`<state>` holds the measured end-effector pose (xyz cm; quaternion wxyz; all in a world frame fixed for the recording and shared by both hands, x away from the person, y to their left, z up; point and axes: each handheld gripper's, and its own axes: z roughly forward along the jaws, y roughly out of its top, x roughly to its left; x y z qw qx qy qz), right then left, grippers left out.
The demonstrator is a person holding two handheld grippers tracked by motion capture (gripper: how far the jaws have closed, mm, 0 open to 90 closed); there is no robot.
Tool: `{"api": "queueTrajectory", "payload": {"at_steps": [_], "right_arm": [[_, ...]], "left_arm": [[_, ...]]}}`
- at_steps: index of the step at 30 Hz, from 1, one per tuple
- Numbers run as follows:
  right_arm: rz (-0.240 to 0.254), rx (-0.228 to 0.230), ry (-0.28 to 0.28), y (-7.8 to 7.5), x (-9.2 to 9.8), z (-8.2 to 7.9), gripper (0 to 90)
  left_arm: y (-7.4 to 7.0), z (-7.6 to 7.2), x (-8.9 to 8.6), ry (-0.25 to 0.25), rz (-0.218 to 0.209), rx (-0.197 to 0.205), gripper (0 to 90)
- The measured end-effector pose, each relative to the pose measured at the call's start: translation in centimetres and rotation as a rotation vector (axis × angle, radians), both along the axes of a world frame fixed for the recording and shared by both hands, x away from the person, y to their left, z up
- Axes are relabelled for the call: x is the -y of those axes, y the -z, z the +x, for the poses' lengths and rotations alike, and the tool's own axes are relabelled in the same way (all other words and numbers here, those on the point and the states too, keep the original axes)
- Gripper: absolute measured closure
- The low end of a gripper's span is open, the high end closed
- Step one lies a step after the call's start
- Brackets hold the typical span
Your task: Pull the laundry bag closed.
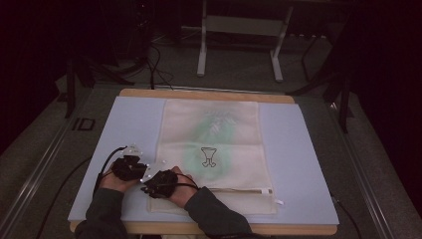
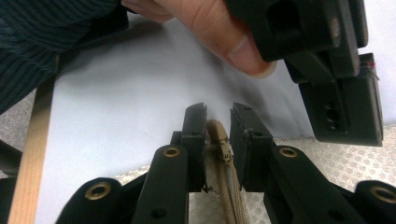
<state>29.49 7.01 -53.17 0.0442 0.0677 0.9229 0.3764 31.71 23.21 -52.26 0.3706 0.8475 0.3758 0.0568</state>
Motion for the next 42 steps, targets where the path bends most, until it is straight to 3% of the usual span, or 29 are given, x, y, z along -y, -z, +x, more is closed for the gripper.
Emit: {"api": "queueTrajectory", "payload": {"at_steps": [10, 17, 25, 35, 42], "right_arm": [[-0.014, 0.010, 0.003, 0.2, -0.5, 0.2, 80.8], [0.068, 0.010, 0.012, -0.2, 0.3, 0.0, 80.9], [0.097, 0.004, 0.013, -1.0, 1.5, 0.0, 80.9], [0.084, -0.016, 0.013, -0.8, 3.3, 0.0, 80.6], [0.071, -0.038, 0.009, -0.1, 3.0, 0.2, 80.0]], "left_arm": [[-0.1, 0.0, -0.1, -0.010, -0.004, 0.005, 87.9], [-0.1, 0.0, -0.3, -0.020, -0.006, 0.007, 87.9], [-0.1, 0.0, -0.3, -0.024, -0.004, 0.013, 88.1], [-0.1, 0.0, -0.2, -0.021, -0.005, 0.013, 88.1], [-0.1, 0.0, -0.2, -0.019, -0.006, 0.013, 88.1]]}}
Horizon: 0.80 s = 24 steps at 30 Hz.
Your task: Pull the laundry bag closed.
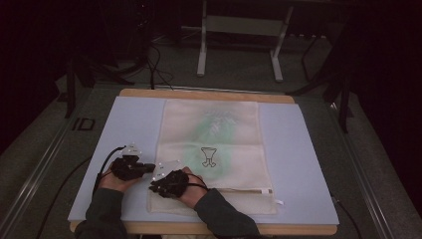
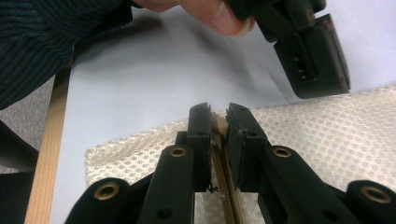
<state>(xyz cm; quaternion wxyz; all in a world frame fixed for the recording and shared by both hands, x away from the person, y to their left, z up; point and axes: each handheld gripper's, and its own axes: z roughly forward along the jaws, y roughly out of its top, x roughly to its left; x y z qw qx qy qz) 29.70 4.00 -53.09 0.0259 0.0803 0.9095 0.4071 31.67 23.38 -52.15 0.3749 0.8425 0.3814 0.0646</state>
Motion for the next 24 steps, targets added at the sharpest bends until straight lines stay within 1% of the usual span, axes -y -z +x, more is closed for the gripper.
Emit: {"api": "queueTrajectory", "payload": {"at_steps": [5, 7, 8, 11, 12, 15, 16, 17, 18, 23, 24], "right_arm": [[-0.025, -0.008, -0.002, 0.2, -0.1, -0.1, 80.7], [-0.037, -0.003, -0.010, 0.3, 0.0, -0.1, 80.9], [-0.037, 0.004, -0.014, 0.4, 0.1, -0.1, 81.1], [-0.037, 0.000, -0.009, 0.4, 0.1, -0.2, 81.3], [-0.040, 0.011, -0.012, 0.4, 0.1, -0.2, 81.3], [-0.044, 0.019, -0.014, 0.4, 0.1, -0.2, 81.4], [-0.044, 0.020, -0.014, 0.4, 0.1, -0.2, 81.3], [-0.043, 0.020, -0.015, 0.5, 0.1, -0.2, 81.4], [-0.043, 0.020, -0.015, 0.5, 0.1, -0.2, 81.4], [-0.037, 0.003, -0.012, 0.5, 0.2, -0.1, 81.4], [-0.038, 0.005, -0.012, 0.5, 0.2, -0.1, 81.4]], "left_arm": [[0.0, 0.0, 0.0, 0.007, 0.000, -0.004, 88.1], [0.0, 0.0, 0.1, 0.010, -0.001, -0.008, 88.1], [0.1, 0.0, 0.1, 0.014, 0.000, -0.009, 88.1], [0.1, 0.0, 0.3, 0.024, 0.002, -0.014, 88.1], [0.1, 0.0, 0.5, 0.036, 0.003, -0.022, 88.1], [0.2, 0.0, 0.7, 0.051, 0.005, -0.029, 88.0], [0.4, 0.0, 0.9, 0.061, 0.009, -0.043, 88.1], [0.4, 0.0, 0.9, 0.061, 0.009, -0.043, 88.0], [0.5, 0.0, 1.0, 0.070, 0.011, -0.061, 88.0], [0.6, 0.0, 1.1, 0.083, 0.023, -0.074, 87.6], [0.6, -0.1, 1.1, 0.088, 0.022, -0.085, 87.2]]}}
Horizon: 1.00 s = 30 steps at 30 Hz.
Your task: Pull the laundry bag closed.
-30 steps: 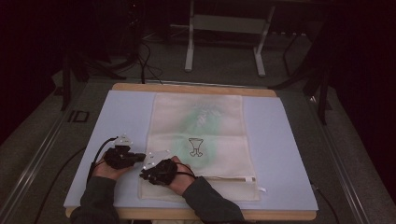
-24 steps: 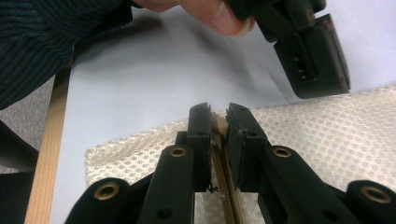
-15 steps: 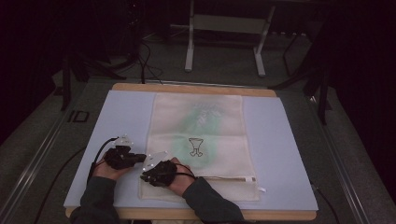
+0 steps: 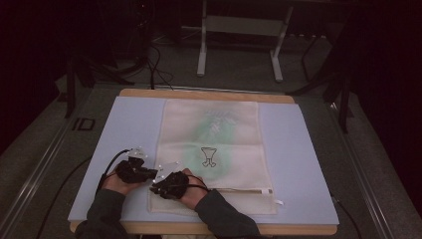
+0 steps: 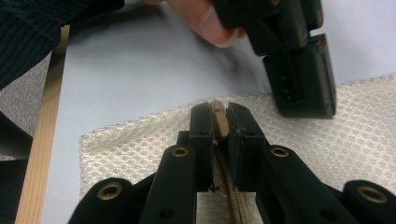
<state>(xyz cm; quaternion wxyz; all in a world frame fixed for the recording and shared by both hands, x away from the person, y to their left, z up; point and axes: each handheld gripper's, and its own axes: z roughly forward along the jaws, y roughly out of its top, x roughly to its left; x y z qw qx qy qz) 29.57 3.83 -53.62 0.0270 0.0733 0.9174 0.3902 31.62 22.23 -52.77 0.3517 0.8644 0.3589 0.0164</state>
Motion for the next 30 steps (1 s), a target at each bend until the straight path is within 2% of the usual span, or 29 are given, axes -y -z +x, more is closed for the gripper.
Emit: {"api": "queueTrajectory", "payload": {"at_steps": [3, 5, 6, 10, 21, 30], "right_arm": [[-0.002, 0.003, 0.002, 0.0, 0.0, 0.0, 81.5], [-0.001, 0.007, 0.001, 0.0, 0.0, 0.0, 81.5], [0.000, 0.008, 0.001, 0.0, 0.0, 0.0, 81.5], [-0.004, 0.016, 0.001, 0.0, 0.0, -0.1, 81.6], [-0.003, 0.036, 0.016, 0.1, -0.1, -0.3, 81.7], [0.000, 0.031, 0.026, 0.0, 0.2, -0.5, 81.9]], "left_arm": [[-0.1, -0.1, 0.1, -0.003, 0.006, -0.005, 87.3], [-0.1, -0.4, 0.2, 0.004, 0.022, -0.004, 88.0], [-0.2, -0.6, 0.3, 0.006, 0.044, -0.003, 88.5], [-0.4, -1.0, 0.4, -0.004, 0.063, 0.002, 89.2], [-0.5, -1.5, 0.4, -0.012, 0.080, -0.008, 89.6], [-0.6, -2.0, 0.5, -0.019, 0.094, -0.015, 89.8]]}}
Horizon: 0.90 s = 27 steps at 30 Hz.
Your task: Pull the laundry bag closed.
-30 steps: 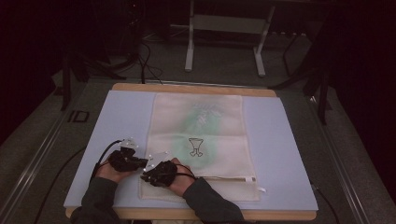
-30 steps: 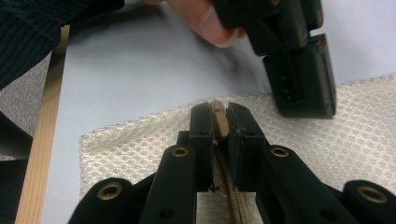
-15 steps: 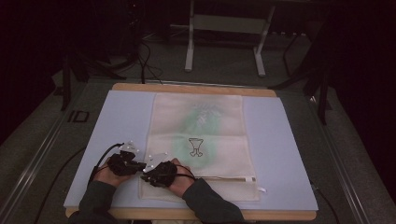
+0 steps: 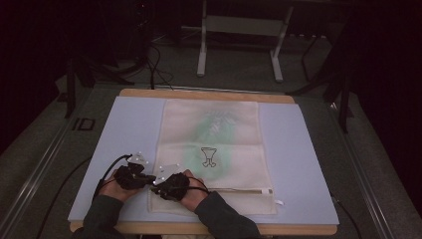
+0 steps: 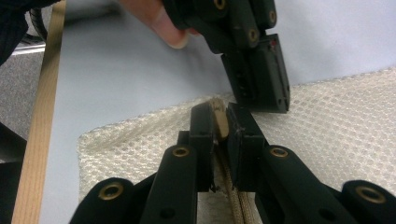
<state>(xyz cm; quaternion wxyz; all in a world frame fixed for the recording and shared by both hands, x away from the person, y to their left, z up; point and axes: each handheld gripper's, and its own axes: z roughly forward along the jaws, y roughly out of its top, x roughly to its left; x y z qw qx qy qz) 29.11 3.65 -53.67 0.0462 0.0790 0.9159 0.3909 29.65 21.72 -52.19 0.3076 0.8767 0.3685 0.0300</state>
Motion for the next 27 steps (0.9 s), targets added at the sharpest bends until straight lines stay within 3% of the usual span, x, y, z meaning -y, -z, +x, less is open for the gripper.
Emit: {"api": "queueTrajectory", "payload": {"at_steps": [27], "right_arm": [[-0.027, 0.027, 0.007, -0.26, 0.33, -0.39, 82.1]], "left_arm": [[-0.01, 0.01, 0.14, 0.006, 0.013, 0.002, 90.0]]}}
